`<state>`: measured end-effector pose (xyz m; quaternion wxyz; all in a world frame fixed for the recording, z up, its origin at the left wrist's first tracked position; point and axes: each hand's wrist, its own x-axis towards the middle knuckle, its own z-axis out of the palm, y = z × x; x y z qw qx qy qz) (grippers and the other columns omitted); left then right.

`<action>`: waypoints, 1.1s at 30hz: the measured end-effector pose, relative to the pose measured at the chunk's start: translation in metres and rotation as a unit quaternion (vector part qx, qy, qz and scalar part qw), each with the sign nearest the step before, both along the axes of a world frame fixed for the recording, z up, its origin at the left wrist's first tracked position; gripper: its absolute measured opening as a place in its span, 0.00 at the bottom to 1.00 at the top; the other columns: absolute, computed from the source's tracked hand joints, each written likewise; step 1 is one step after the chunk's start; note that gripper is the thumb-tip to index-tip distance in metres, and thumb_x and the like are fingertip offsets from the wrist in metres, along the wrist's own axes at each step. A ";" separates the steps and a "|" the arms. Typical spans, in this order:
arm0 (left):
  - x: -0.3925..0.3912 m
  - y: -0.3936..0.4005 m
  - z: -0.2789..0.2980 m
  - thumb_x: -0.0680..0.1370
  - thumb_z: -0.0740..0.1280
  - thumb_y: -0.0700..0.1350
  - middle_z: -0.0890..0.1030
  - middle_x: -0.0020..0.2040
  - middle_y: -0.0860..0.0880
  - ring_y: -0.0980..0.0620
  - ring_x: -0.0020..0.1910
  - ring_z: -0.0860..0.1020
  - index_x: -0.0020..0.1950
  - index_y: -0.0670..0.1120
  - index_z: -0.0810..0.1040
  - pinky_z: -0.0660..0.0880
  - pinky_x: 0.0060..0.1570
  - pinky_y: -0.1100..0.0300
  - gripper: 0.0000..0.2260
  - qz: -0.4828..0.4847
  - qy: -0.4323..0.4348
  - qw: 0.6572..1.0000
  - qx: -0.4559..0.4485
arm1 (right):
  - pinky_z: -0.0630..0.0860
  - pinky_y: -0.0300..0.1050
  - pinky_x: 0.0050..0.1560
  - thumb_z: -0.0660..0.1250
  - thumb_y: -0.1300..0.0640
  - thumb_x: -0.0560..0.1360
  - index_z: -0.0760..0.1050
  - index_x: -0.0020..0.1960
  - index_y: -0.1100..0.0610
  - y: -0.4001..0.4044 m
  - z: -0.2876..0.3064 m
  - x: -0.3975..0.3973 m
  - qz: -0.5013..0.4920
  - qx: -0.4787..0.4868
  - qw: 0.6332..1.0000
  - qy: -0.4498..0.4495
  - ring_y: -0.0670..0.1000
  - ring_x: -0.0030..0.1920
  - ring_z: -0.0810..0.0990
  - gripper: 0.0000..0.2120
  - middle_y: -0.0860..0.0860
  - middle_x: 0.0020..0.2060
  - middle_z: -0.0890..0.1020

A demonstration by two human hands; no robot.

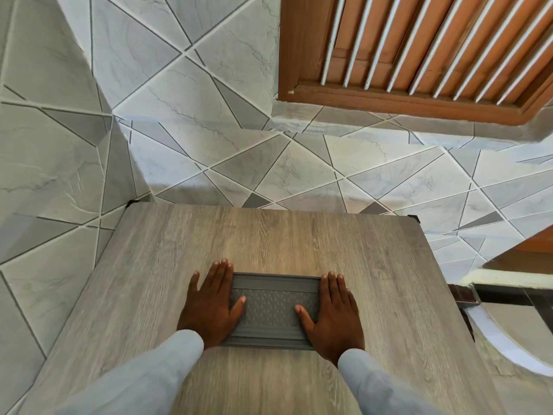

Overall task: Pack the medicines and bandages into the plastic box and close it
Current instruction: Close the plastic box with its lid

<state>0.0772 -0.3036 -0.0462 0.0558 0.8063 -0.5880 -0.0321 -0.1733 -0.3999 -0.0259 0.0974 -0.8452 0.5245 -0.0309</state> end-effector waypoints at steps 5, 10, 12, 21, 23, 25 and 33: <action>-0.001 -0.001 0.000 0.77 0.45 0.63 0.53 0.79 0.46 0.50 0.77 0.49 0.77 0.44 0.49 0.42 0.72 0.46 0.34 0.005 0.006 1.000 0.005 | 0.45 0.50 0.76 0.36 0.28 0.71 0.47 0.77 0.59 0.000 -0.002 0.001 -0.013 -0.010 1.000 -0.014 0.54 0.78 0.46 0.45 0.56 0.78 0.52; -0.011 0.005 0.004 0.76 0.35 0.65 0.52 0.78 0.44 0.47 0.77 0.49 0.77 0.42 0.49 0.39 0.71 0.42 0.37 0.018 0.013 1.000 0.016 | 0.45 0.54 0.77 0.34 0.30 0.72 0.51 0.77 0.57 0.004 -0.002 0.001 -0.014 -0.016 1.000 0.015 0.55 0.78 0.47 0.43 0.56 0.77 0.55; -0.024 0.015 0.002 0.76 0.36 0.65 0.55 0.78 0.44 0.46 0.77 0.51 0.77 0.42 0.53 0.42 0.72 0.42 0.37 0.024 0.020 1.000 -0.001 | 0.47 0.58 0.75 0.36 0.32 0.75 0.58 0.76 0.57 0.010 -0.001 0.001 -0.035 -0.035 0.999 0.021 0.57 0.77 0.53 0.40 0.57 0.76 0.61; -0.029 0.015 0.000 0.76 0.45 0.65 0.55 0.78 0.44 0.46 0.77 0.52 0.77 0.43 0.53 0.48 0.74 0.41 0.36 0.033 0.038 0.999 -0.007 | 0.48 0.57 0.77 0.33 0.30 0.72 0.52 0.77 0.57 0.013 -0.003 0.004 -0.086 -0.007 0.996 0.015 0.57 0.77 0.51 0.44 0.57 0.77 0.57; -0.029 0.016 0.001 0.76 0.43 0.65 0.54 0.78 0.44 0.46 0.78 0.51 0.77 0.43 0.52 0.48 0.74 0.41 0.36 0.032 0.044 0.999 0.000 | 0.43 0.57 0.77 0.38 0.29 0.72 0.46 0.78 0.55 0.011 0.000 0.003 -0.075 0.027 0.997 0.025 0.56 0.78 0.44 0.43 0.55 0.78 0.51; -0.028 0.016 0.004 0.75 0.41 0.65 0.52 0.79 0.44 0.46 0.78 0.49 0.77 0.44 0.49 0.46 0.74 0.41 0.37 0.025 0.056 0.998 -0.001 | 0.40 0.59 0.76 0.40 0.30 0.73 0.43 0.78 0.53 0.011 0.014 0.001 -0.073 0.063 0.995 0.030 0.54 0.78 0.40 0.41 0.53 0.79 0.47; -0.028 0.027 0.064 0.77 0.49 0.62 0.51 0.79 0.45 0.44 0.78 0.48 0.76 0.50 0.56 0.50 0.73 0.41 0.30 -0.042 0.039 0.996 -0.065 | 0.41 0.56 0.76 0.43 0.30 0.74 0.46 0.77 0.50 0.045 0.082 0.004 -0.015 -0.001 1.000 -0.013 0.52 0.78 0.40 0.39 0.50 0.79 0.47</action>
